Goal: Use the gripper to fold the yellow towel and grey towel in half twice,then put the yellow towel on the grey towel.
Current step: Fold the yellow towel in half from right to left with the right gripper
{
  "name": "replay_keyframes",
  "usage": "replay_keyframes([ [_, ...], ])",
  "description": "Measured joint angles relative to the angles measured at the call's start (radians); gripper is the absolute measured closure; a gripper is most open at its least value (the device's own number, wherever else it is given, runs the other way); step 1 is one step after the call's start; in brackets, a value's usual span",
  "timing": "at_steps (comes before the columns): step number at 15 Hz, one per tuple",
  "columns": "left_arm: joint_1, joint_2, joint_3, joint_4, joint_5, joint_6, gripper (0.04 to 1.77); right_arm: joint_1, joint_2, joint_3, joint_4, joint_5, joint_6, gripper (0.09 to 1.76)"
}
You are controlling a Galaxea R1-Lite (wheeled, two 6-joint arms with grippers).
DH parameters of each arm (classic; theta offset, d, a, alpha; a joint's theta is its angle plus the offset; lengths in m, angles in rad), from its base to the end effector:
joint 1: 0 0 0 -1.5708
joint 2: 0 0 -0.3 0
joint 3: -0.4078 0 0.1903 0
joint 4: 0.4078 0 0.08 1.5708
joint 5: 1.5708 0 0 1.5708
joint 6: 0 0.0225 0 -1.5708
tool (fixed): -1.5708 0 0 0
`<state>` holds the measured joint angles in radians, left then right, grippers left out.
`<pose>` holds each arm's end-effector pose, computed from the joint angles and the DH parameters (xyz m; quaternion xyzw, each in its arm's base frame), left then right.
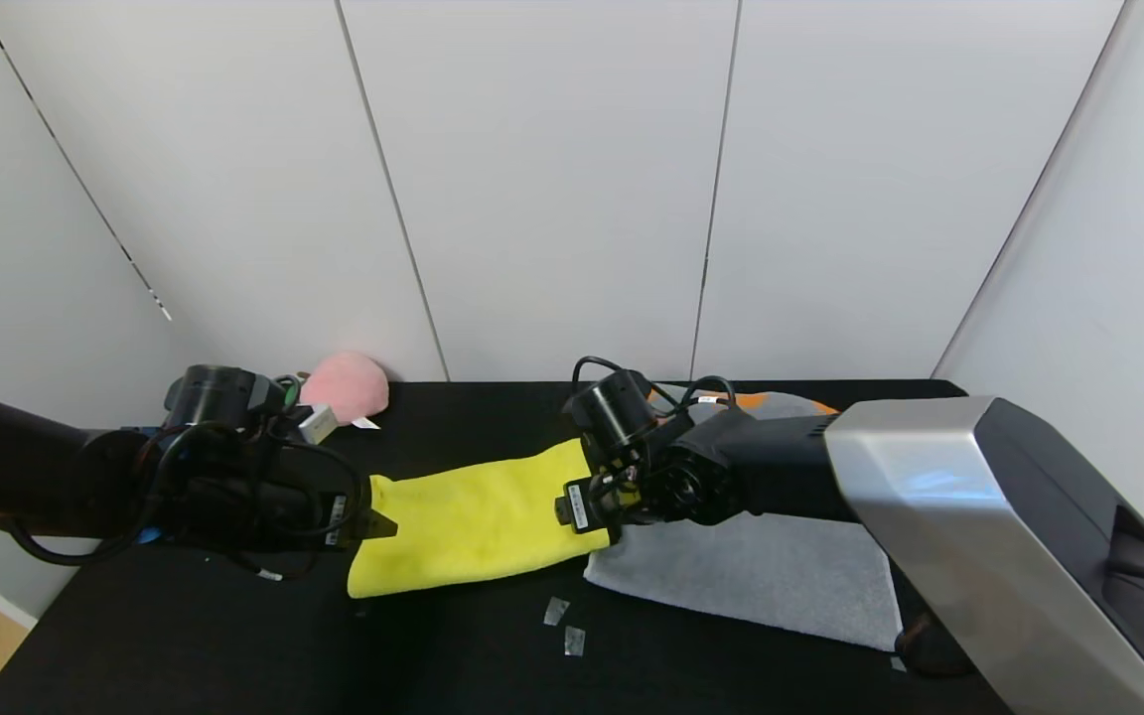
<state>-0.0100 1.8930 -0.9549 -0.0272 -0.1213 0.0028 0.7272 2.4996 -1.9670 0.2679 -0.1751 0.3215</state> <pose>0.3219 -0.0059 0.1075 -0.0232 0.4391 -0.0595 0.8962 0.3763 0.3296 0.0826 -0.0259 0.3863 0.1917 0.9019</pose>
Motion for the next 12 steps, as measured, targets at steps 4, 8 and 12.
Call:
replay_keyframes([
  [4, 0.0, -0.002, 0.01, -0.002, -0.001, 0.002, 0.15, 0.007, 0.033, -0.006, -0.02, -0.004, 0.027, 0.19],
  [8, 0.0, -0.003, 0.011, -0.003, -0.001, 0.001, 0.13, 0.012, 0.05, -0.007, -0.035, -0.004, 0.048, 0.47],
  [12, 0.001, -0.004, 0.014, -0.003, -0.003, 0.0, 0.12, 0.014, 0.053, -0.007, -0.034, -0.002, 0.048, 0.98],
])
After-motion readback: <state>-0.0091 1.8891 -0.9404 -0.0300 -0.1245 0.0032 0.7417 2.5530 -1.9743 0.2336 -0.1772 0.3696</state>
